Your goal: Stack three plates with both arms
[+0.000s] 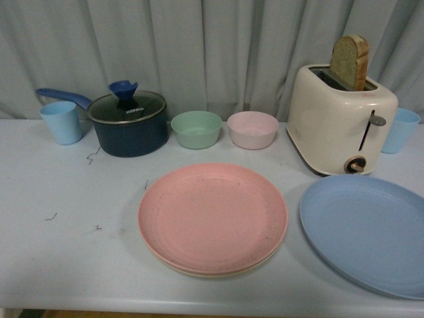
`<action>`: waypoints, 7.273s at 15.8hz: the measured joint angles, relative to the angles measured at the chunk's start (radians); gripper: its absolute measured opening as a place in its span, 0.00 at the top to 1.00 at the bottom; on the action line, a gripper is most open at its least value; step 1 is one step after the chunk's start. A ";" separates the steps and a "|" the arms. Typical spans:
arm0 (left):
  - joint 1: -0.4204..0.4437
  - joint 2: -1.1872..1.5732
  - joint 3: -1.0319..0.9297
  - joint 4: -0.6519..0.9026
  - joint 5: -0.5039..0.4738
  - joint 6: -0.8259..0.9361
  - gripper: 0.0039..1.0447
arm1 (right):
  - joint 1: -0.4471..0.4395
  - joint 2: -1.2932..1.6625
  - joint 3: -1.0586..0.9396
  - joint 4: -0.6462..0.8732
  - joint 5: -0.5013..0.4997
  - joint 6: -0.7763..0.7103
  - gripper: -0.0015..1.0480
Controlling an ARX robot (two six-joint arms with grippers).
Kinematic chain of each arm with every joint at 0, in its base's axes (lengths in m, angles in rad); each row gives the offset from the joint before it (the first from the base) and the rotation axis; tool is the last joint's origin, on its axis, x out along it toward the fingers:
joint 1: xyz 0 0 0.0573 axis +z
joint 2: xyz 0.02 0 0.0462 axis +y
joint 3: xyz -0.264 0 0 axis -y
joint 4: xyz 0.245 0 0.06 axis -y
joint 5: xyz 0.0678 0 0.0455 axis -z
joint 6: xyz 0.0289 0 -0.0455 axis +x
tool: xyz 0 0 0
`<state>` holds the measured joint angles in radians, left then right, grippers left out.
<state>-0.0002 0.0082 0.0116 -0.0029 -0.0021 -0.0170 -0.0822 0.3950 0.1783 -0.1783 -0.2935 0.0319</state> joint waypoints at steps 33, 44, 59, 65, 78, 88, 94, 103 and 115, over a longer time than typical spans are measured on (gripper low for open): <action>0.000 0.000 0.000 0.000 0.002 0.002 0.06 | -0.243 1.529 0.573 0.499 0.150 -0.014 0.97; 0.000 0.000 0.000 0.000 0.002 0.002 0.06 | 0.037 1.081 0.507 0.362 -0.026 0.270 0.97; 0.000 0.000 0.000 0.000 0.002 0.002 0.06 | 0.391 1.619 0.764 0.478 0.245 0.482 0.97; 0.000 0.000 0.000 0.000 0.002 0.002 0.06 | 0.416 1.658 0.785 0.528 0.254 0.472 0.81; 0.001 0.000 0.000 0.000 0.002 0.002 0.06 | 0.247 1.182 0.024 1.455 0.456 -0.022 0.98; 0.001 0.000 0.000 0.000 0.002 0.002 0.06 | 0.079 0.452 -0.146 0.977 0.295 -0.026 0.98; 0.001 0.000 0.000 0.000 0.002 0.002 0.06 | 0.082 0.146 -0.167 0.712 0.295 -0.026 0.98; 0.001 0.000 0.000 0.000 0.002 0.002 0.06 | 0.082 -0.045 -0.167 0.531 0.295 -0.026 0.98; 0.001 0.000 0.000 -0.001 0.002 0.002 0.06 | 0.082 -0.391 -0.164 0.193 0.293 -0.026 0.98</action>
<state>0.0006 0.0082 0.0113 -0.0036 -0.0002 -0.0147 -0.0002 0.0036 0.0147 0.0147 -0.0002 0.0059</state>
